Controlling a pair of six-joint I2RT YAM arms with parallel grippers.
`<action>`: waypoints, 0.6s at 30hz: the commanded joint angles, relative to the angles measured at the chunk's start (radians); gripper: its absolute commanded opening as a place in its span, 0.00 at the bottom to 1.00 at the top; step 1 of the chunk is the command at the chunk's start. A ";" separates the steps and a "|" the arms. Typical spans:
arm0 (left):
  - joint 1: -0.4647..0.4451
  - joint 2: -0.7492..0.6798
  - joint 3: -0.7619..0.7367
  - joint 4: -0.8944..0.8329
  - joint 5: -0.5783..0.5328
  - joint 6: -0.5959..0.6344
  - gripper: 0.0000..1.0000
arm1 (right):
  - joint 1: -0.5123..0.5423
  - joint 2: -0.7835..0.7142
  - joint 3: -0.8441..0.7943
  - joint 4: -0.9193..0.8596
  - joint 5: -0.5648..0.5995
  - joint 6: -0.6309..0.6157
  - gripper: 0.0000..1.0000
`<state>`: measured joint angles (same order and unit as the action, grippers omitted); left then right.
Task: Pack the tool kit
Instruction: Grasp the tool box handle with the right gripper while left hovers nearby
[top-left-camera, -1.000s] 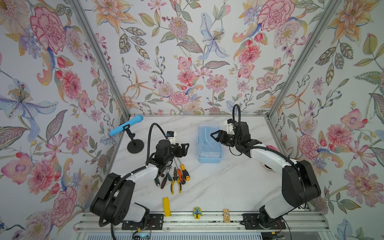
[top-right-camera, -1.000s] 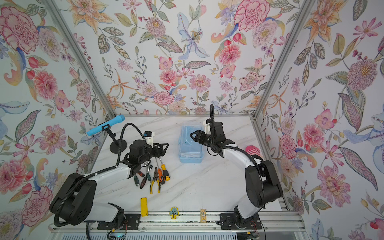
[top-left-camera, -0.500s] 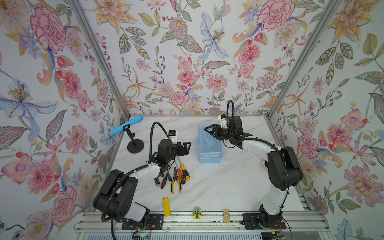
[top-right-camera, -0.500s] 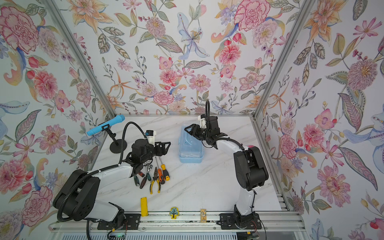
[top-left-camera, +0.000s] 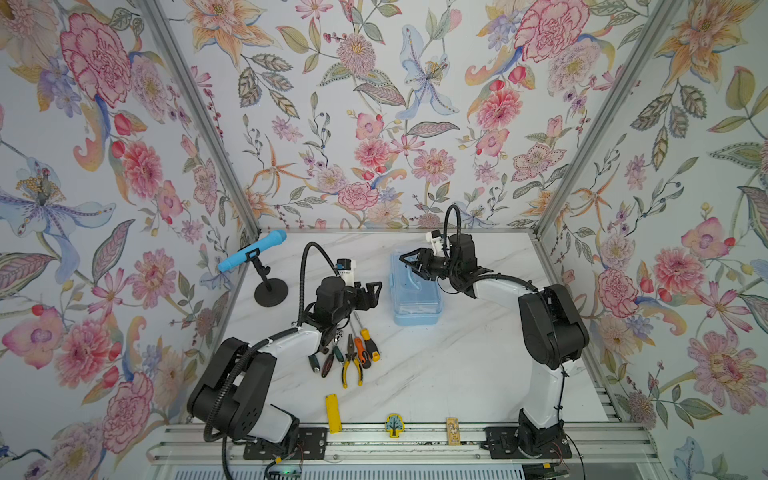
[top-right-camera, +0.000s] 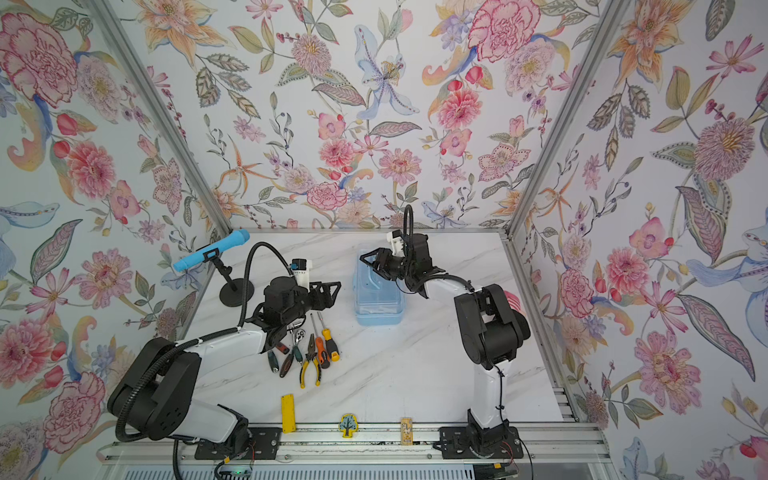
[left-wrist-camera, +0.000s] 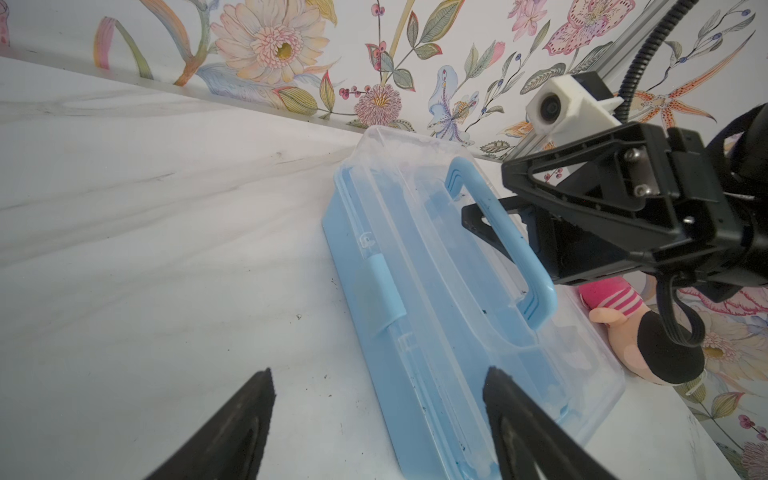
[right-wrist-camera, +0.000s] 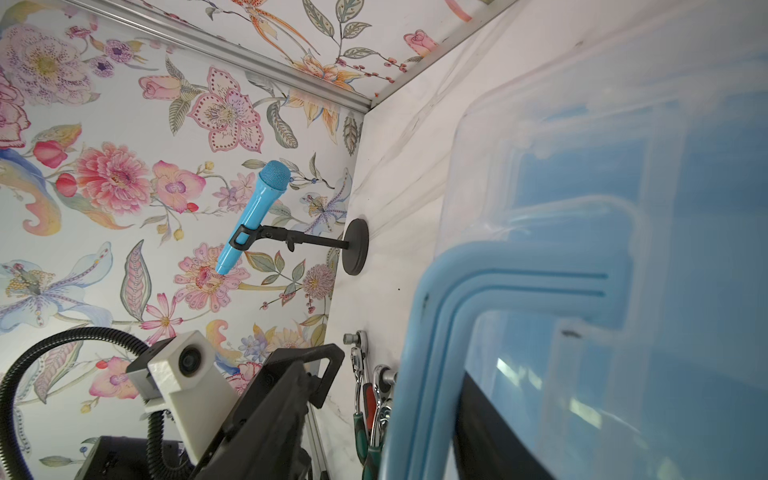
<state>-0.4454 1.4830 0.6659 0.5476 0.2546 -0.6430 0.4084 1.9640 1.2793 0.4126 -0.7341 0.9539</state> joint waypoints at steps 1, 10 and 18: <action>-0.010 0.016 0.009 0.010 -0.011 0.027 0.84 | 0.012 0.019 -0.022 0.097 -0.056 0.043 0.54; -0.010 0.031 0.008 0.011 -0.015 0.039 0.84 | 0.024 0.010 -0.029 -0.017 -0.059 -0.025 0.37; -0.009 0.032 0.012 0.010 -0.014 0.045 0.86 | 0.008 -0.007 -0.093 0.077 -0.089 0.028 0.20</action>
<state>-0.4454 1.5101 0.6659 0.5472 0.2543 -0.6170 0.4194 1.9579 1.2404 0.4324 -0.7982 0.9897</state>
